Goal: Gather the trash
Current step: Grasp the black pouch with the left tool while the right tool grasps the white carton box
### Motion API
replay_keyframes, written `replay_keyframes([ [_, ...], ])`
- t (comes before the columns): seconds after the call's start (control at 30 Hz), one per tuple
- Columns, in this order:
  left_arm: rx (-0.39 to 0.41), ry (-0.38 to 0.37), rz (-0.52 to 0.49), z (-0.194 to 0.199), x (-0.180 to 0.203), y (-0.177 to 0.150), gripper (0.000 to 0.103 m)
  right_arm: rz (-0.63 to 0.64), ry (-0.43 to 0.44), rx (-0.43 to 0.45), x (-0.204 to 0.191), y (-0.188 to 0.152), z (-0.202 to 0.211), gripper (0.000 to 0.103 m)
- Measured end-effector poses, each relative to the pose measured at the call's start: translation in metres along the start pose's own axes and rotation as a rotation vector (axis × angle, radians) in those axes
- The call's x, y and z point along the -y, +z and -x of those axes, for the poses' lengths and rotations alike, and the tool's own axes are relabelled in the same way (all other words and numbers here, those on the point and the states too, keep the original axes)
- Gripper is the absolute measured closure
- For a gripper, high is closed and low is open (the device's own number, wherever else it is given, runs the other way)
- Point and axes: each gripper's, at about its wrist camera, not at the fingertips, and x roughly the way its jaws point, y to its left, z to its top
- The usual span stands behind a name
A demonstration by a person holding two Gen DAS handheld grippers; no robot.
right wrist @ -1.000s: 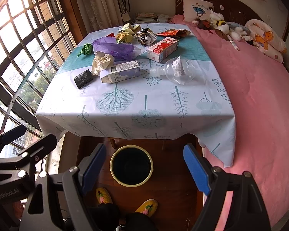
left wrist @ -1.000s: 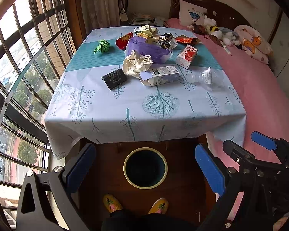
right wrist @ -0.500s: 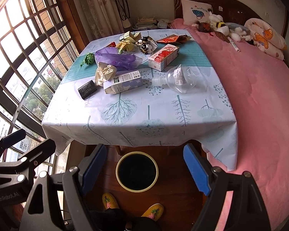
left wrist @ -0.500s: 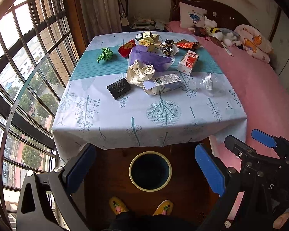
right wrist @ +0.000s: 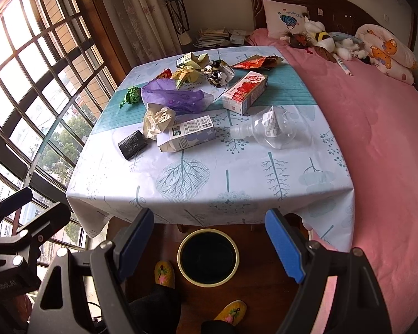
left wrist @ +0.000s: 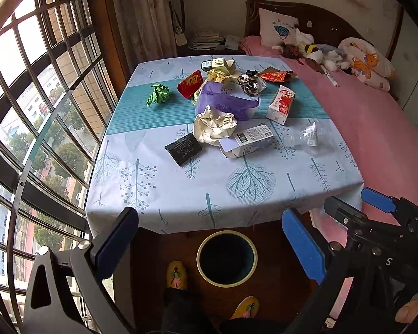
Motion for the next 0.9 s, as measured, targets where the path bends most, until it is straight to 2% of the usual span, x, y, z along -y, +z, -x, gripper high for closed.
replay_keyframes([
  [0.2, -0.035, -0.047, -0.014, -0.035, -0.037, 0.047, 0.001, -0.070, -0.049, -0.013, -0.010, 0.022, -0.019, 0.020],
  [0.47, -0.143, -0.111, -0.047, -0.113, -0.079, 0.103, 0.003, -0.198, -0.116, -0.087, -0.021, 0.046, -0.064, 0.020],
  [0.6, -0.239, -0.122, -0.113, -0.165, -0.084, 0.115, 0.012, -0.276, -0.152, -0.136, -0.022, 0.046, -0.090, 0.020],
  [0.7, -0.309, -0.142, -0.147, -0.200, -0.085, 0.118, 0.014, -0.339, -0.169, -0.159, -0.024, 0.045, -0.104, 0.020],
  [0.83, -0.362, -0.168, -0.184, -0.233, -0.084, 0.118, 0.016, -0.421, -0.166, -0.173, -0.025, 0.043, -0.117, 0.020],
  [0.9, -0.384, -0.174, -0.218, -0.245, -0.080, 0.118, 0.022, -0.453, -0.163, -0.178, -0.025, 0.043, -0.122, 0.020],
])
